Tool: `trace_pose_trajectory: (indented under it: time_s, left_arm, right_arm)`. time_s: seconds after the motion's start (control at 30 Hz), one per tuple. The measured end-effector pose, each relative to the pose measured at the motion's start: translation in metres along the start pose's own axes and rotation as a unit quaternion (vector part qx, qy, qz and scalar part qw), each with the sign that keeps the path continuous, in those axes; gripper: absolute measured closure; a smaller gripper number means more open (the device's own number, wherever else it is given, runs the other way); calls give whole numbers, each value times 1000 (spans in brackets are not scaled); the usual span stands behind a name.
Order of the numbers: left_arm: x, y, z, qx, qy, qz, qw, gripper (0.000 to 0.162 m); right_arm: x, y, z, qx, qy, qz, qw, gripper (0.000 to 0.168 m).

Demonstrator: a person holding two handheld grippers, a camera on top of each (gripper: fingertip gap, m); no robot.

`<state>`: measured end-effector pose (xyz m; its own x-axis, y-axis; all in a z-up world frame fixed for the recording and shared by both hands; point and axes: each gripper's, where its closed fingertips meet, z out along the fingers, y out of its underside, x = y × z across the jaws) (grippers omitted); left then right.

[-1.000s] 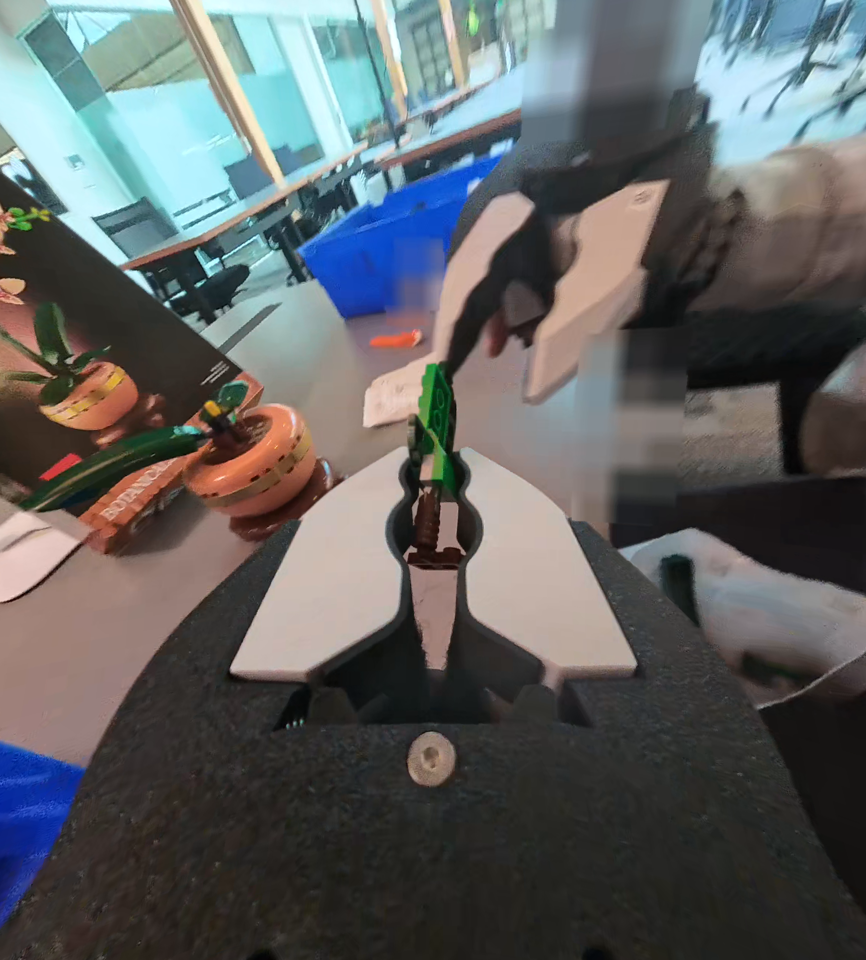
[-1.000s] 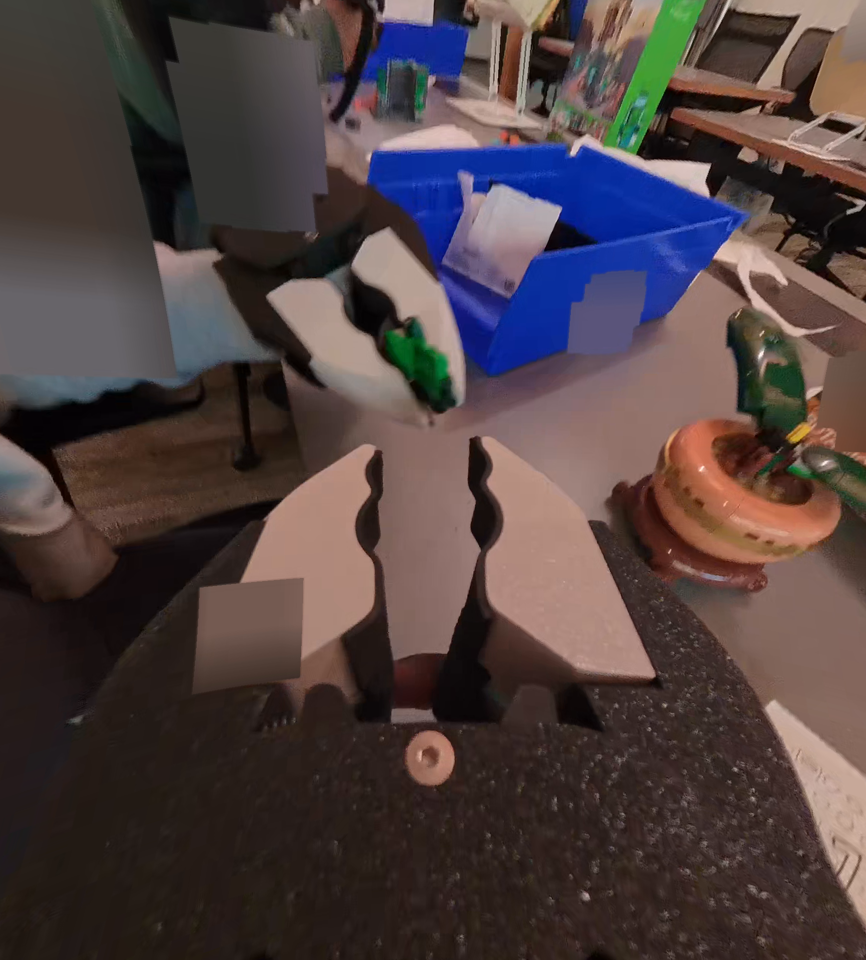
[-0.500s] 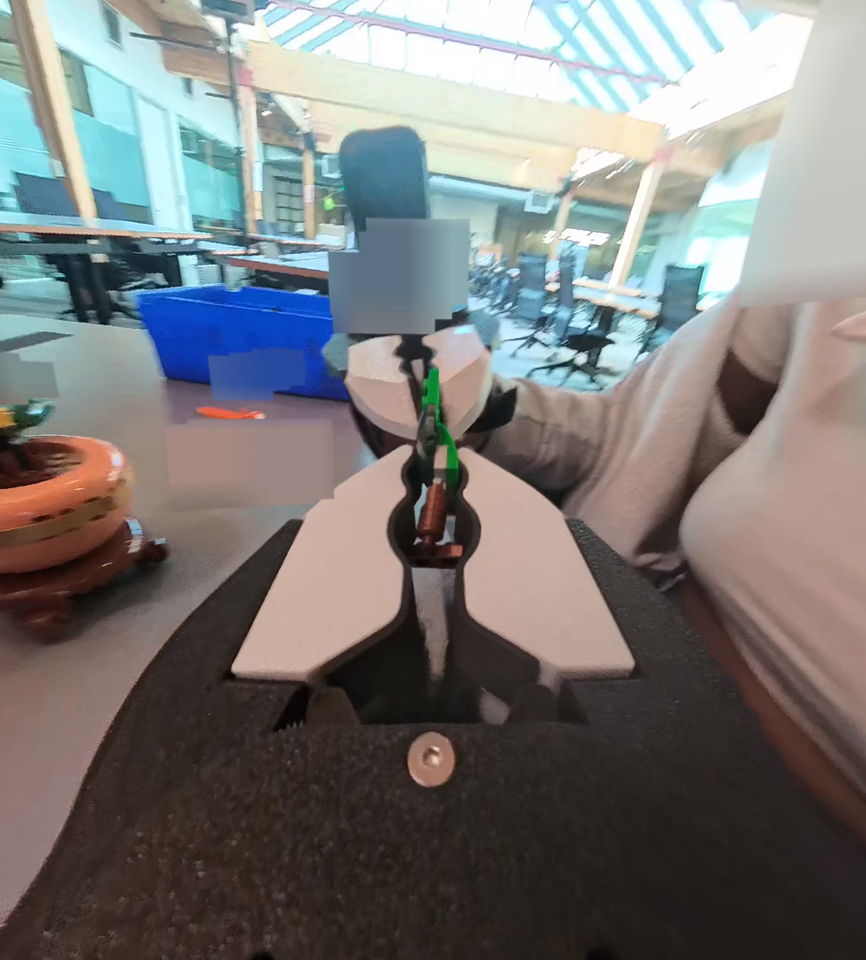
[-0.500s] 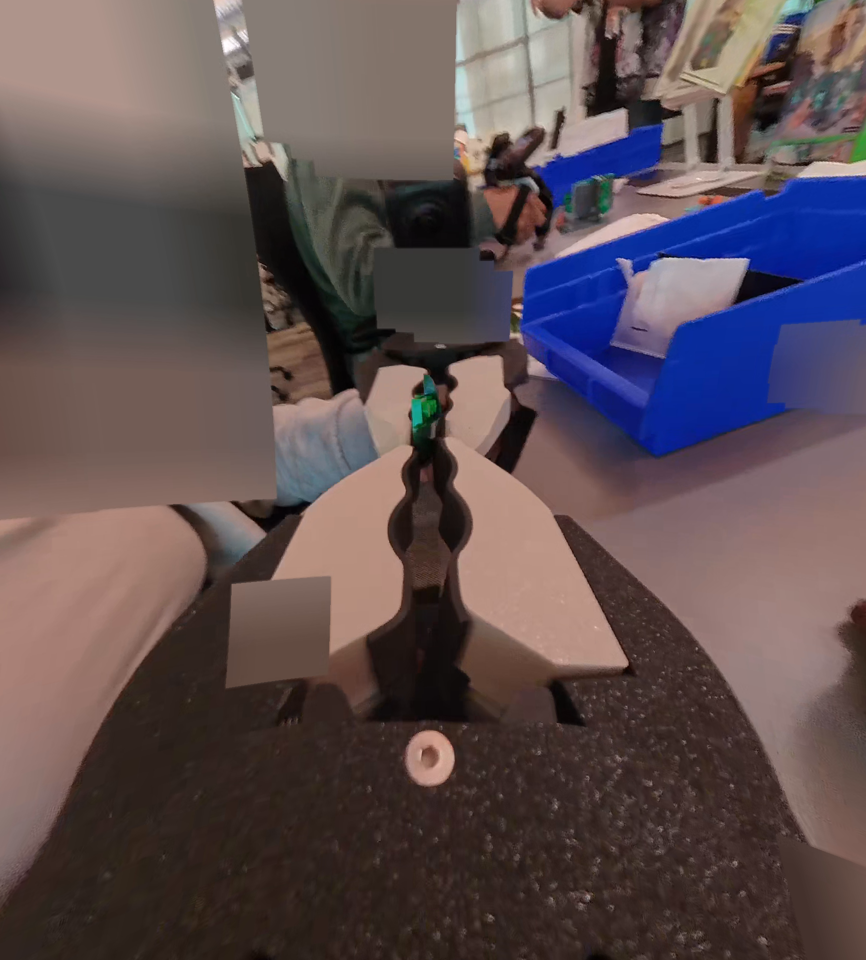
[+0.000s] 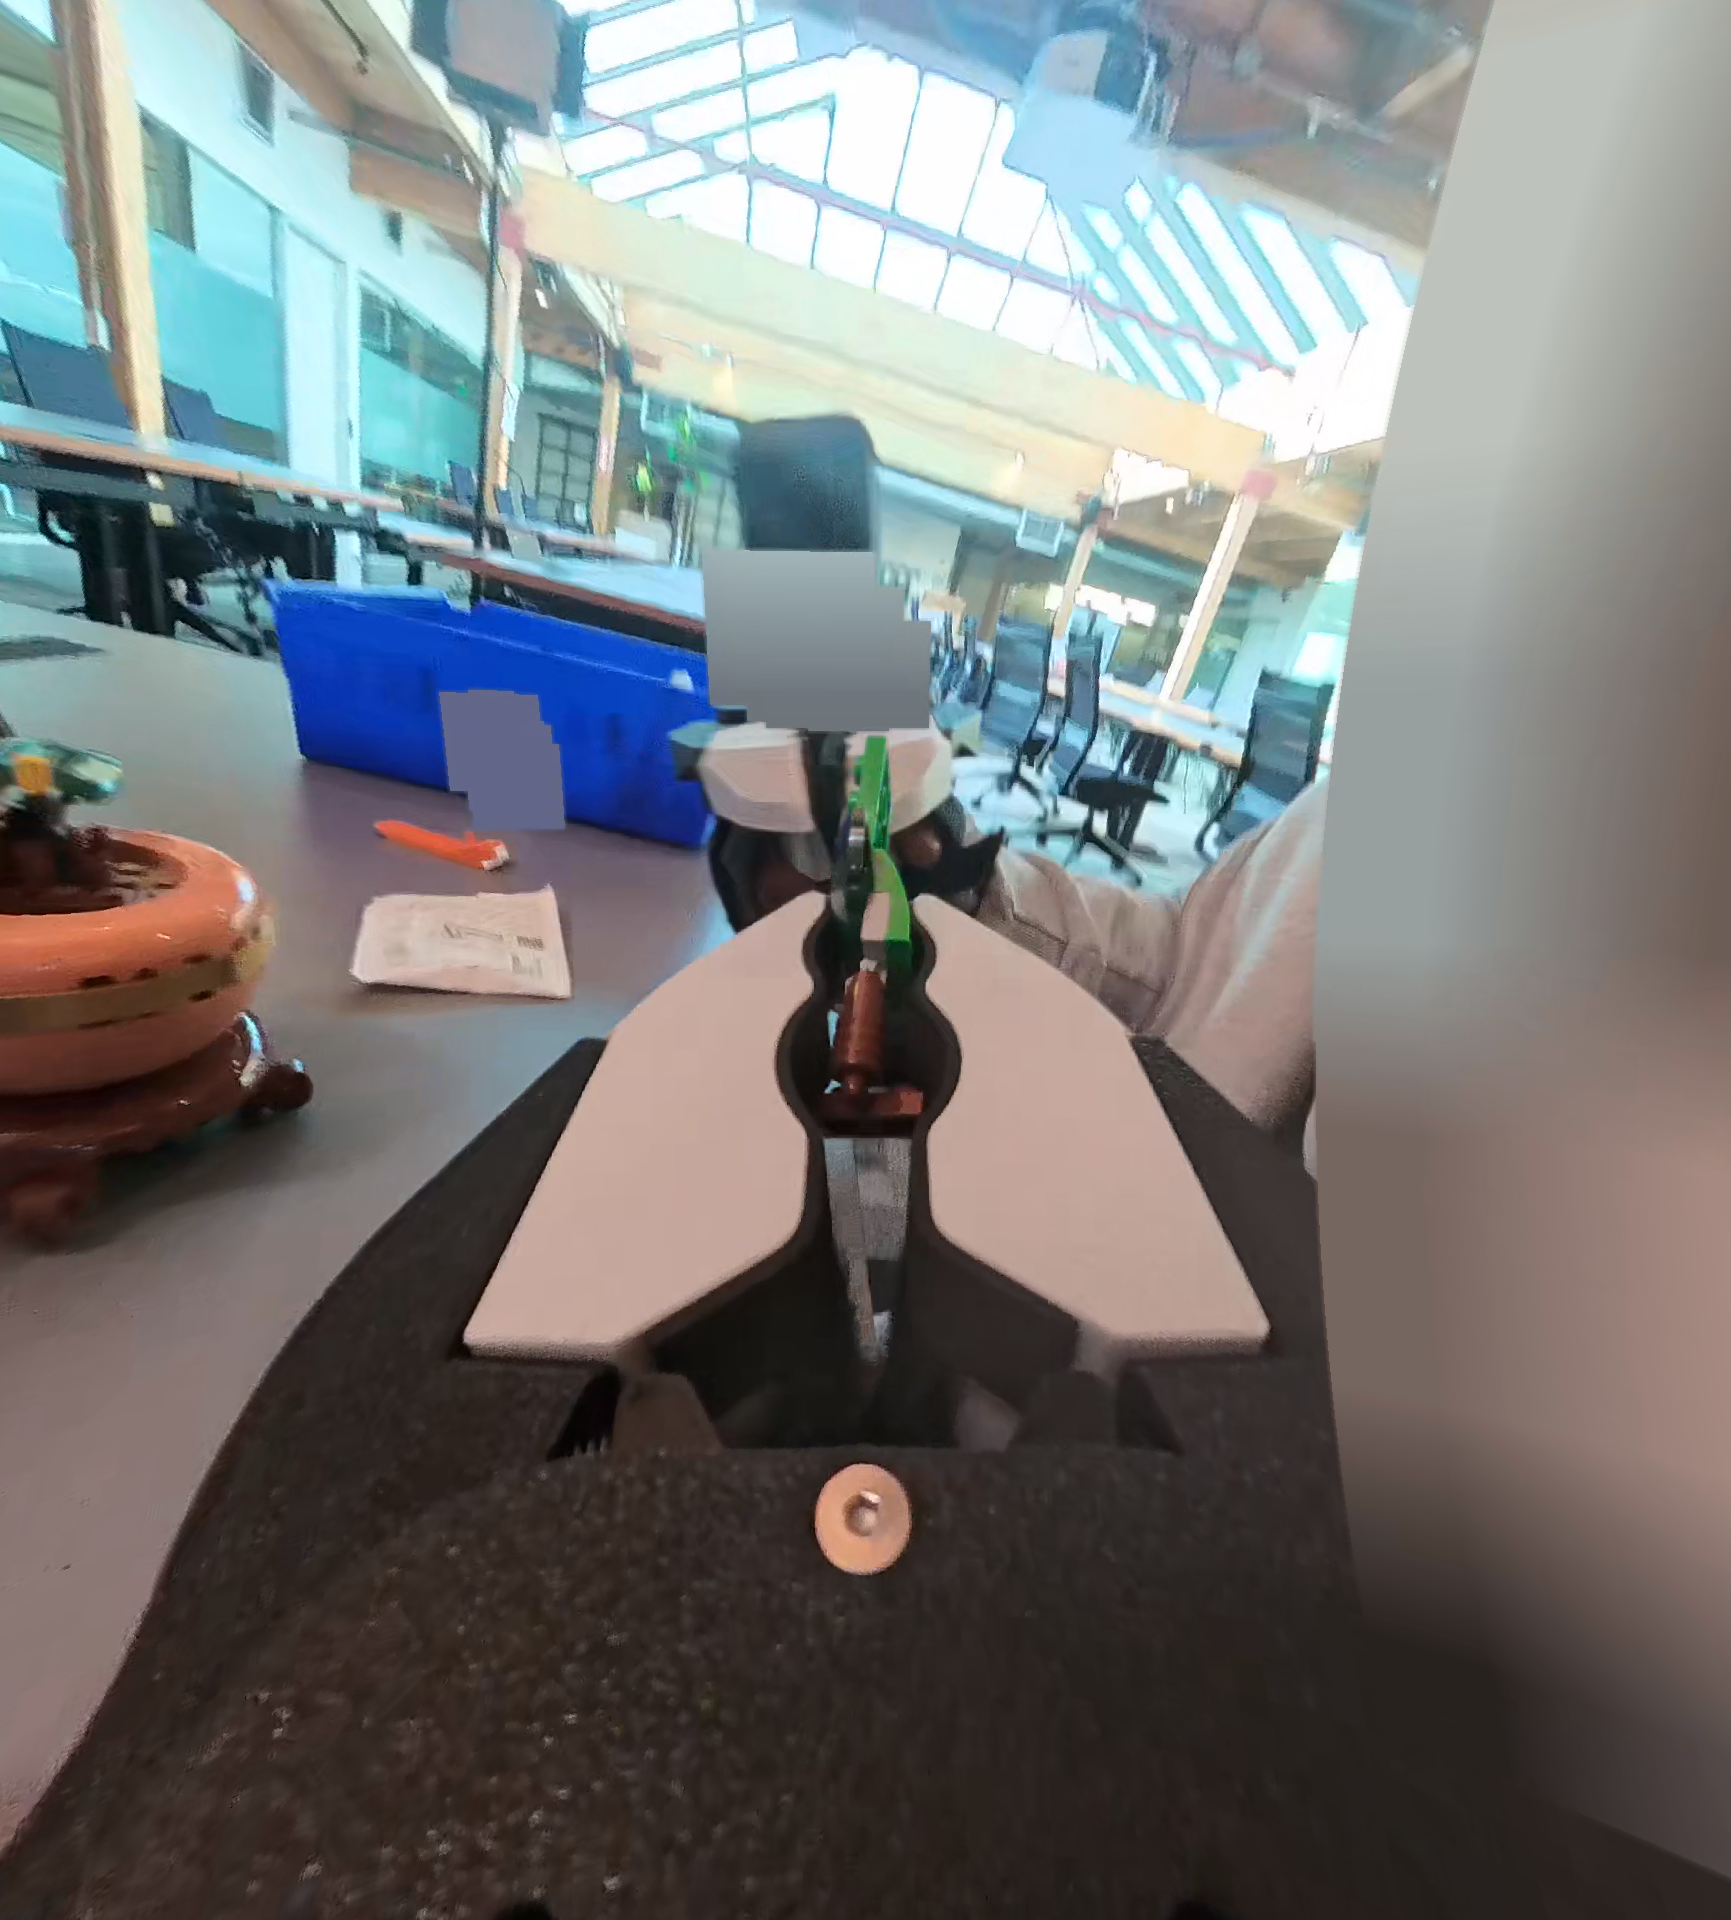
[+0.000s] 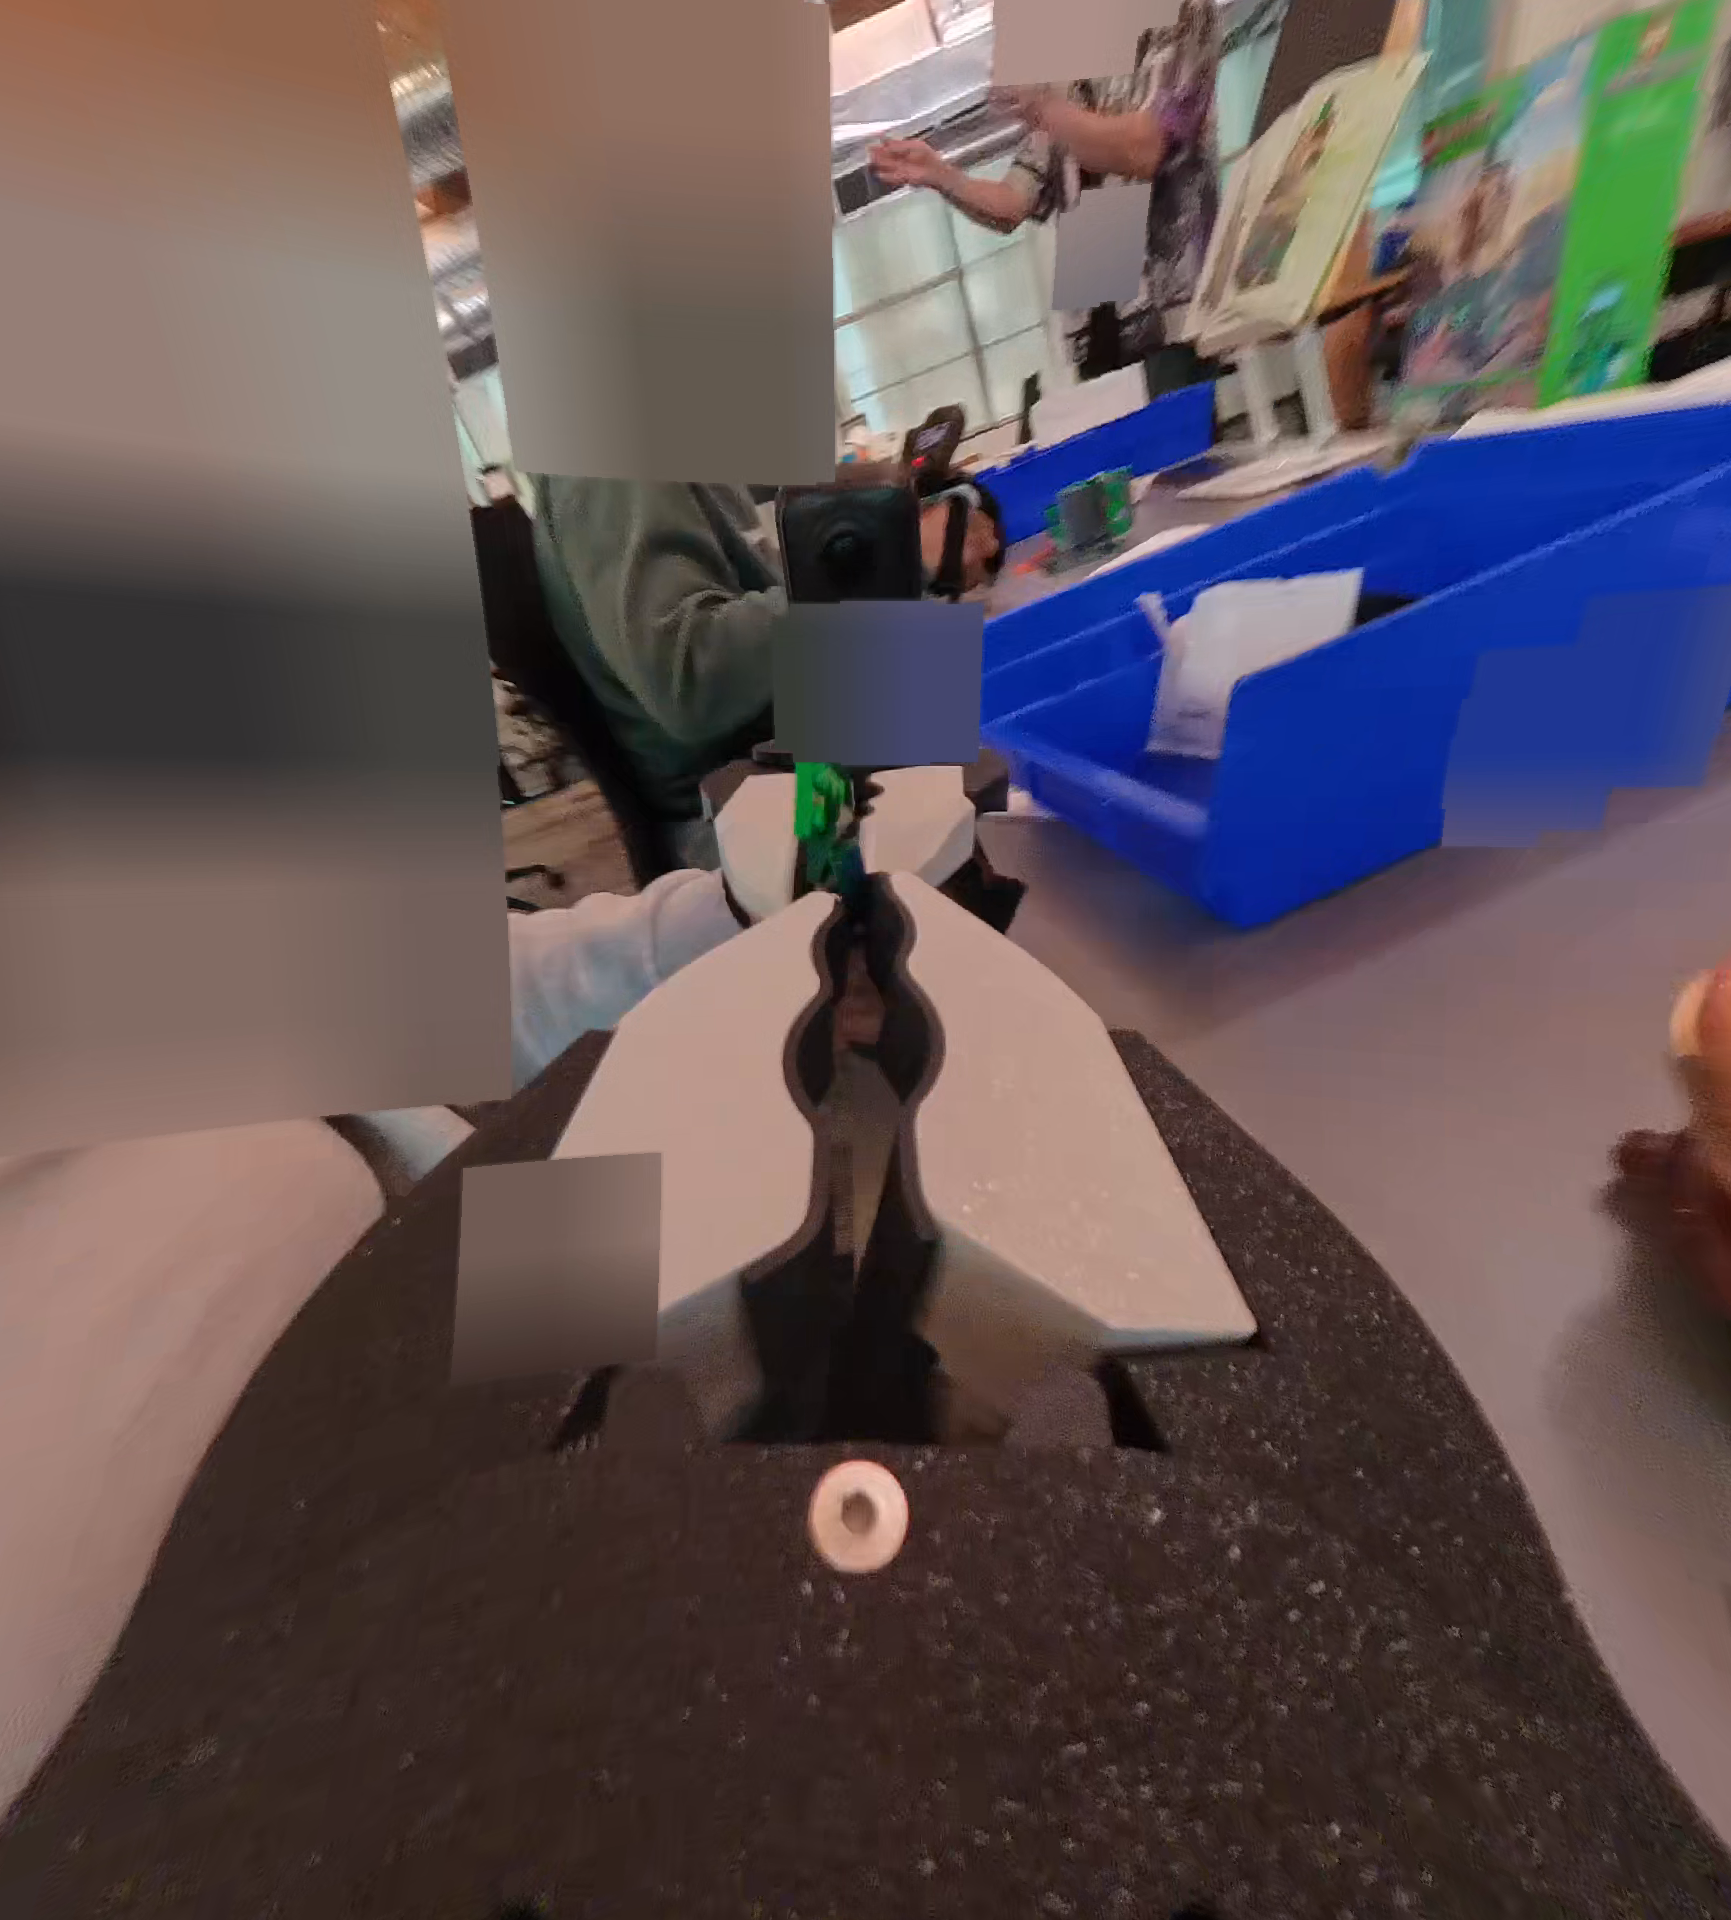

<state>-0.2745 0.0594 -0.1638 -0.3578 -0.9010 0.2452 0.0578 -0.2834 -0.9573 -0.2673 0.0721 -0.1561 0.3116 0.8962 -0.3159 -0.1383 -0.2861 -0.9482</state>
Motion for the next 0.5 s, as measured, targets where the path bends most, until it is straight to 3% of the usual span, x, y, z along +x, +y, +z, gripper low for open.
trace_pose_trajectory:
  time_s: [0.07,0.13,0.23,0.3,0.4,0.5]
  left_arm:
    - [-6,-12,-9,30,-11,-11,999,153]
    - [-14,-12,-15,25,-35,-10,999,153]
    - [-21,-7,-18,6,-58,-1,998,153]
    - [-21,-5,-16,-2,-62,1,998,153]
    - [-23,3,-15,-29,-73,14,997,153]
    - [-20,4,-12,-33,-66,18,997,153]
  right_arm:
    - [-3,-3,-8,-12,14,-21,1000,166]
    - [-9,17,-10,-91,30,-74,993,165]
    - [-18,86,-14,-295,59,-154,941,164]
    - [-21,126,-20,-384,67,-181,903,163]
    - [-21,155,-26,-430,76,-163,885,150]
    - [-20,161,-25,-423,83,-150,890,142]
